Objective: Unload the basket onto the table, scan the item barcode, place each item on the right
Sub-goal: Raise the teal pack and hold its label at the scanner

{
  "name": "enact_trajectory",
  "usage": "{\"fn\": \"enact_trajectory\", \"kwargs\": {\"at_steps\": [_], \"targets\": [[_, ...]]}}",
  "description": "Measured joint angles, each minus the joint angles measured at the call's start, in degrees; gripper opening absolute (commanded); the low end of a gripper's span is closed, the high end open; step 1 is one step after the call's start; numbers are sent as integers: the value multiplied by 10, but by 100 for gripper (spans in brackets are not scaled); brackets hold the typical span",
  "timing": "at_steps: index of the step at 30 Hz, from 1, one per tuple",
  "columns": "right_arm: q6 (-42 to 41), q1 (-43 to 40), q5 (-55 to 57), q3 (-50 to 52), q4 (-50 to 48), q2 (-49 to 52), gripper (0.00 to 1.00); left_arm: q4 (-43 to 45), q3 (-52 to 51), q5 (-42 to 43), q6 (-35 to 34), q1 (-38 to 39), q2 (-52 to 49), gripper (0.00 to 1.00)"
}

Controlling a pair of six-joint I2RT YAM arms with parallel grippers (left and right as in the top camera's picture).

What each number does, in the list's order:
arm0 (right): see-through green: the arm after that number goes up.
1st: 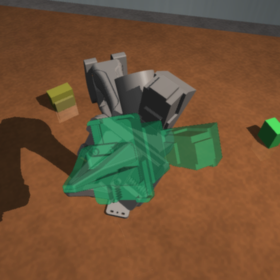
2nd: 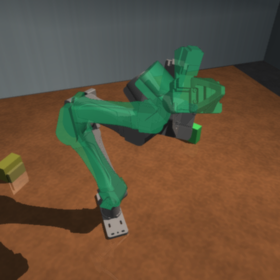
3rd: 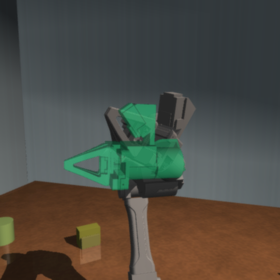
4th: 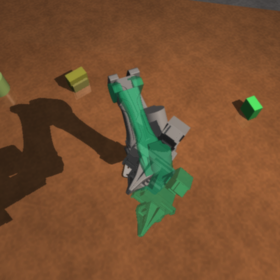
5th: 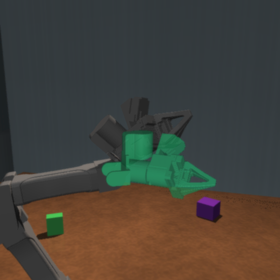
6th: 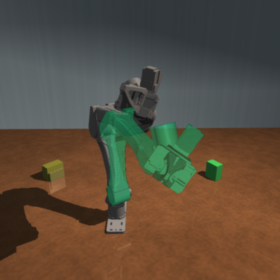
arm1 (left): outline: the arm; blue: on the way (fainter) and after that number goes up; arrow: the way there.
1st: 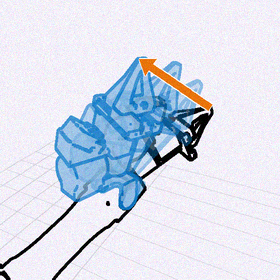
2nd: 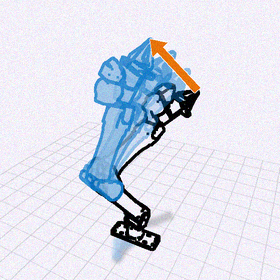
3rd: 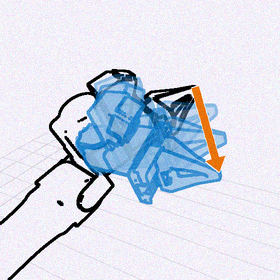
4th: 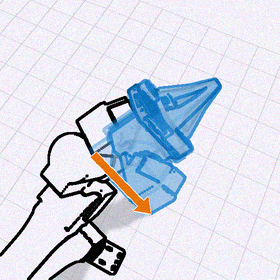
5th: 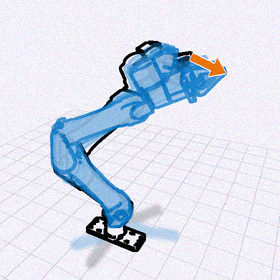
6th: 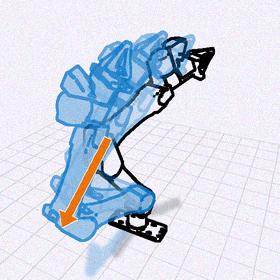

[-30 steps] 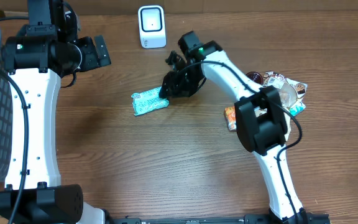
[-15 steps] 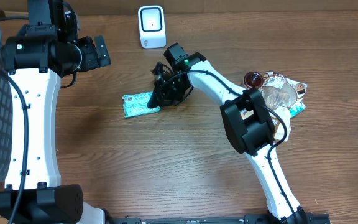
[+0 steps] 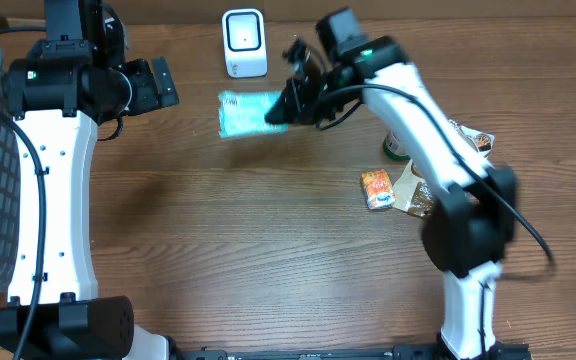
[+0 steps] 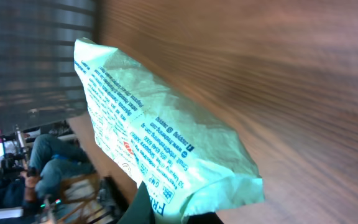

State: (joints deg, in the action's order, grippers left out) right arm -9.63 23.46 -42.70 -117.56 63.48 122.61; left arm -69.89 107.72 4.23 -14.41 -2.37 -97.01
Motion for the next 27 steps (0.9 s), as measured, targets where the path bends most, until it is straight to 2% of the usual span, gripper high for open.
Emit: {"fn": "enact_trajectory", "kwargs": {"at_steps": [3,6,11,15,19,22,27], "targets": [[4,2,1,-1,11,-95,4,0,0,0,0,0,0,100],[6,3,1,-1,19,-139,4,0,0,0,0,0,0,100],[2,3,14,-1,41,-153,4,0,0,0,0,0,0,99],[-28,3,85,-1,51,-153,4,0,0,0,0,0,0,100],[-45,3,187,-46,56,-141,4,0,0,0,0,0,0,100],[-31,6,272,-113,21,-114,4,0,0,0,0,0,0,100],[77,46,506,-135,-152,-50,4,0,0,0,0,0,0,99]]}}
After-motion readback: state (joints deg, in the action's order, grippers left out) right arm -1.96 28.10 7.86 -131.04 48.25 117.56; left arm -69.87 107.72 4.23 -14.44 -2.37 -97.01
